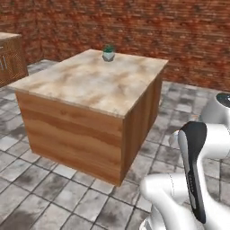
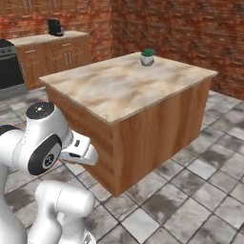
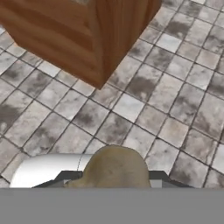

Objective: Grab the garlic and lemon from the fridge, place them in the blender, close the lid, and turn on the blender to create a marinade.

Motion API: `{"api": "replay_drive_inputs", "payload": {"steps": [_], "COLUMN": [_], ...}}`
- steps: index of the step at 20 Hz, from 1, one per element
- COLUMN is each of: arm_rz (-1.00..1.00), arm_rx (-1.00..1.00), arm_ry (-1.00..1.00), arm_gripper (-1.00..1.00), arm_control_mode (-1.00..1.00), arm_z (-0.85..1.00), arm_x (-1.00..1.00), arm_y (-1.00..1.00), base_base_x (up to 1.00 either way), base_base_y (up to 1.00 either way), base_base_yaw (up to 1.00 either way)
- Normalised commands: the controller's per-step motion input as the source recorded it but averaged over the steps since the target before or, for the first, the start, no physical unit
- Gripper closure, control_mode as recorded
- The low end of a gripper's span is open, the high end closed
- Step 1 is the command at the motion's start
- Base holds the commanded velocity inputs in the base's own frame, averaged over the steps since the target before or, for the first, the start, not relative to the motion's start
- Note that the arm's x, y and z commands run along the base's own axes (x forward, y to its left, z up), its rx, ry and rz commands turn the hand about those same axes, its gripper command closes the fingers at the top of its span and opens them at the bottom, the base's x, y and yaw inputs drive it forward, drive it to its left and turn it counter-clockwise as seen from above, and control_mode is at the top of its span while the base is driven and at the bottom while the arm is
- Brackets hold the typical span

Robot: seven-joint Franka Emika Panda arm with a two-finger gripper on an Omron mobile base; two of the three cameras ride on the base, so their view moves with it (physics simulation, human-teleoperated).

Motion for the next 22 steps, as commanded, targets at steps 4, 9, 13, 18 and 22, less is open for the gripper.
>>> {"api": "replay_drive_inputs", "payload": {"steps": [4,9,13,18,22], "arm_rz": [0.00,0.00,0.00,0.00,0.00], "arm_rx": [0.00,0.00,0.00,0.00,0.00], "arm_ry": [0.00,0.00,0.00,0.00,0.00], "arm_gripper": [1.00,1.00,1.00,1.00,1.00], "arm_control_mode": [1.00,1.00,1.00,1.00,1.00], "arm_z": [0.00,0.00,0.00,0.00,0.00], "arm_x": [0.00,0.00,0.00,0.00,0.00], "arm_y": [0.00,0.00,0.00,0.00,0.00], "base_base_x": [0.14,0.21,0.24,0.28,0.36], "base_base_y": [0.10,0.15,0.06,0.01,0.00], "base_base_yaw": [0.82,0.77,0.72,0.59,0.48]}}
